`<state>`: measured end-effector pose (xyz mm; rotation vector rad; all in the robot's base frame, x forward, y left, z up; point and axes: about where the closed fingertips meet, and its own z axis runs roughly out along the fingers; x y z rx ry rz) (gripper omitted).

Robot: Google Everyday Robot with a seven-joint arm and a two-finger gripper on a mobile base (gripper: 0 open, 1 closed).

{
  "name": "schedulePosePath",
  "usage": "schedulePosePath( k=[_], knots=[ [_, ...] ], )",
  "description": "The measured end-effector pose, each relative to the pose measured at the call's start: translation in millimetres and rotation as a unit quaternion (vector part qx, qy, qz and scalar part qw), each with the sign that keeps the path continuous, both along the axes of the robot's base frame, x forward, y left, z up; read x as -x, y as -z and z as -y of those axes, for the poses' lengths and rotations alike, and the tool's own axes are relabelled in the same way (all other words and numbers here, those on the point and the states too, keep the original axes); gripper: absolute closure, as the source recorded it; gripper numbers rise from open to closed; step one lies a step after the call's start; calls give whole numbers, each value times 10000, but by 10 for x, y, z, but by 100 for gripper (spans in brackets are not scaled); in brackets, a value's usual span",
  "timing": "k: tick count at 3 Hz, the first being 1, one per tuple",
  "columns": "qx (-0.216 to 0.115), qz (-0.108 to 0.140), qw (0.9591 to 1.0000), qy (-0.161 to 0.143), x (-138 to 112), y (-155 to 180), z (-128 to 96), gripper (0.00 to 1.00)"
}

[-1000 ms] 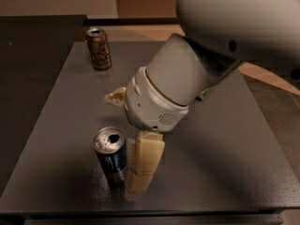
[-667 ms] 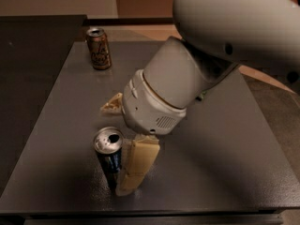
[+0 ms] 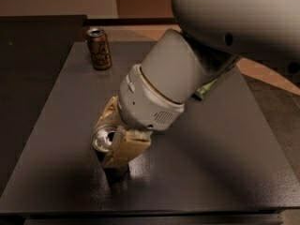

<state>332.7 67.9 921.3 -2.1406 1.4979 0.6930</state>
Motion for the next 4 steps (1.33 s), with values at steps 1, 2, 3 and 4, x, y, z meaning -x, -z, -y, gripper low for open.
schedulePosePath(
  k=[1, 2, 3, 4],
  knots=[
    [-53, 58, 9997, 244, -216, -148, 31, 87],
    [-129, 111, 9973, 720, -633, -320, 75, 100],
    [-161, 138, 9924, 1211, -1182, -464, 109, 100],
    [-165, -7, 9875, 1570, -1709, -550, 61, 100]
  ],
)
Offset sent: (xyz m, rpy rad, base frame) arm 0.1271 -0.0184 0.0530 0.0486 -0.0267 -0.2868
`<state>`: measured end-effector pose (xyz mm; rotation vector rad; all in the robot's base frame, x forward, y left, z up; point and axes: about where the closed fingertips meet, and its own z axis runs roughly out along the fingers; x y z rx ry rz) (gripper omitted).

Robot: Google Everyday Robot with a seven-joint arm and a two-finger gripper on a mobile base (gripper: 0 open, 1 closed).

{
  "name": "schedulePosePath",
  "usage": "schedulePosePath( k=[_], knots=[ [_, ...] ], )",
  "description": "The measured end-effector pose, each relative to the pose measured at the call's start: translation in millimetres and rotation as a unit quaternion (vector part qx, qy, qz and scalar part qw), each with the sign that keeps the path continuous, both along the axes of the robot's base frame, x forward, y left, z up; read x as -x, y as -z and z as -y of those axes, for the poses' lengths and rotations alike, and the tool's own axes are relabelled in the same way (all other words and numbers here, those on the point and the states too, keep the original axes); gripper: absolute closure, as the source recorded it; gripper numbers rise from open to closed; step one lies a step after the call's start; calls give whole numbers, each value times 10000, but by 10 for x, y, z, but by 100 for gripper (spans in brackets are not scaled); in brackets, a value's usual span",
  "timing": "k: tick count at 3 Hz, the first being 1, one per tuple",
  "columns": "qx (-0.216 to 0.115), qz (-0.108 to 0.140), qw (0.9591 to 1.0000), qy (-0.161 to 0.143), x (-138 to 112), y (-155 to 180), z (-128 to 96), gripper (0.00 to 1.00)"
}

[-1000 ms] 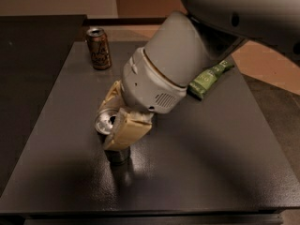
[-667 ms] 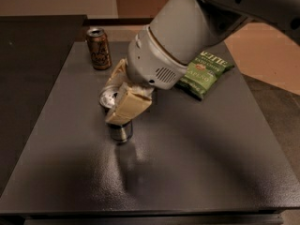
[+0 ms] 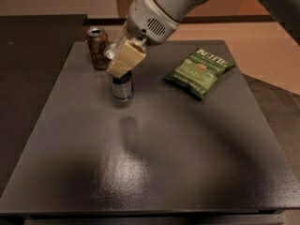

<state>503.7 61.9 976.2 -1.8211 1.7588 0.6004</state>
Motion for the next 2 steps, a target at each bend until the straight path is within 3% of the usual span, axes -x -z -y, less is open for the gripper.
schedulePosePath(
  k=[2],
  knots=[
    [-92, -307, 9977, 605, -778, -3, -419, 100]
  ],
)
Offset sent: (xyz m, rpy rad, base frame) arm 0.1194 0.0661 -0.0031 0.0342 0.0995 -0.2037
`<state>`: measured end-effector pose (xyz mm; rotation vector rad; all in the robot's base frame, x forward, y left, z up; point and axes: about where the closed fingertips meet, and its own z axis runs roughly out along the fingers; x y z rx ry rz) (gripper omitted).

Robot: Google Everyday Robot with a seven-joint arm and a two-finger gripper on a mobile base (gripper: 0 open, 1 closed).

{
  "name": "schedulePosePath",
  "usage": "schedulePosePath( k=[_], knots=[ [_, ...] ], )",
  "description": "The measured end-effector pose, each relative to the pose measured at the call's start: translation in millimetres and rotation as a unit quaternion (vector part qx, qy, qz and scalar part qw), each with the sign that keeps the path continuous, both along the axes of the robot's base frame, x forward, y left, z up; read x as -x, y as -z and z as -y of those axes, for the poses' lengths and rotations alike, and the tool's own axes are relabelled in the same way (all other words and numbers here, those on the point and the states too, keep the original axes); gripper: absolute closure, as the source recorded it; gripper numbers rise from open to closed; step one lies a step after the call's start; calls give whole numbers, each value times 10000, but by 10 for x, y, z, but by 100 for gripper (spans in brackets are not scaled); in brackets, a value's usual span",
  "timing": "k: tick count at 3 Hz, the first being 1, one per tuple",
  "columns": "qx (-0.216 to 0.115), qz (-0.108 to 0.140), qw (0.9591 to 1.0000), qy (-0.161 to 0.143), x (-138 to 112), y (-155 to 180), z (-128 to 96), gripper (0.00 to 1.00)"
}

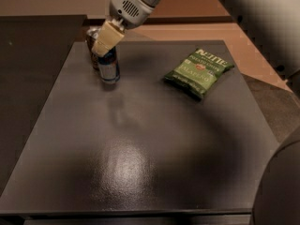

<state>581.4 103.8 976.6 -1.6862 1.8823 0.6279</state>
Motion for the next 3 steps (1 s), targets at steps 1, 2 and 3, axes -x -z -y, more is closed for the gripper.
schedulePosePath(
  k=[1, 2, 3],
  knots=[
    [-73, 25, 9995, 312, -207, 29, -107, 100],
    [-89, 153, 9980, 614, -332, 96, -131, 100],
    [-33, 326, 9965, 764, -390, 200, -133, 84]
  ],
)
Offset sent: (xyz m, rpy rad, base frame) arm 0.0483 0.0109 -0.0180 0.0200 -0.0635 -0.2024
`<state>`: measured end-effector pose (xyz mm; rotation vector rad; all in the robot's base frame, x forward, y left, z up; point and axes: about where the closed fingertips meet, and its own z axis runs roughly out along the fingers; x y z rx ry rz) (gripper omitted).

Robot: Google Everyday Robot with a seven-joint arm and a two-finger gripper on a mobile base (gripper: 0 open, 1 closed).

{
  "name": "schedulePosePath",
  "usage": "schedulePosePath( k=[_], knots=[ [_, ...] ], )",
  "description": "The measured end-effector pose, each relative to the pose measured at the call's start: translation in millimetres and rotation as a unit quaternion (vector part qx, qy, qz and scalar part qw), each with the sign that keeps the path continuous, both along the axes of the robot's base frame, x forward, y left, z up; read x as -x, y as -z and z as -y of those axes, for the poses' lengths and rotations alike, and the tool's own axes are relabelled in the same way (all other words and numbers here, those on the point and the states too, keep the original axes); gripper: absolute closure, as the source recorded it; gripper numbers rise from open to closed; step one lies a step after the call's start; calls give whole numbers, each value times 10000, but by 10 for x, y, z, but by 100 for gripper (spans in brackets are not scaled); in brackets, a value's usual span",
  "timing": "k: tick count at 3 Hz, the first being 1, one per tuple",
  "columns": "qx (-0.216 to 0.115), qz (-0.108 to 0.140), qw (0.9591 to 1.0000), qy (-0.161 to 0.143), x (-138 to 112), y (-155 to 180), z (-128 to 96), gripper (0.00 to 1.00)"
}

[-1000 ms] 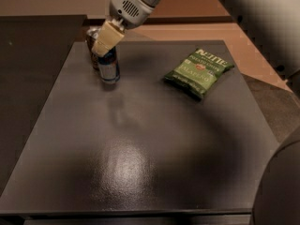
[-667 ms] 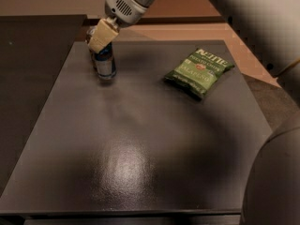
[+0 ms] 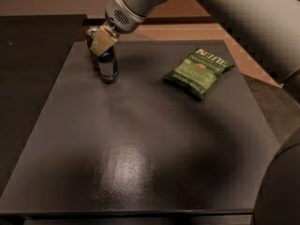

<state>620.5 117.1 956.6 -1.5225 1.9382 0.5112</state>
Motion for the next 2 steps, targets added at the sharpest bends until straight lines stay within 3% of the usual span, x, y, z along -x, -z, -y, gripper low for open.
schedulePosePath(
  k=[2],
  knots=[
    [167, 79, 9998, 58, -53, 246, 1, 38]
  ],
)
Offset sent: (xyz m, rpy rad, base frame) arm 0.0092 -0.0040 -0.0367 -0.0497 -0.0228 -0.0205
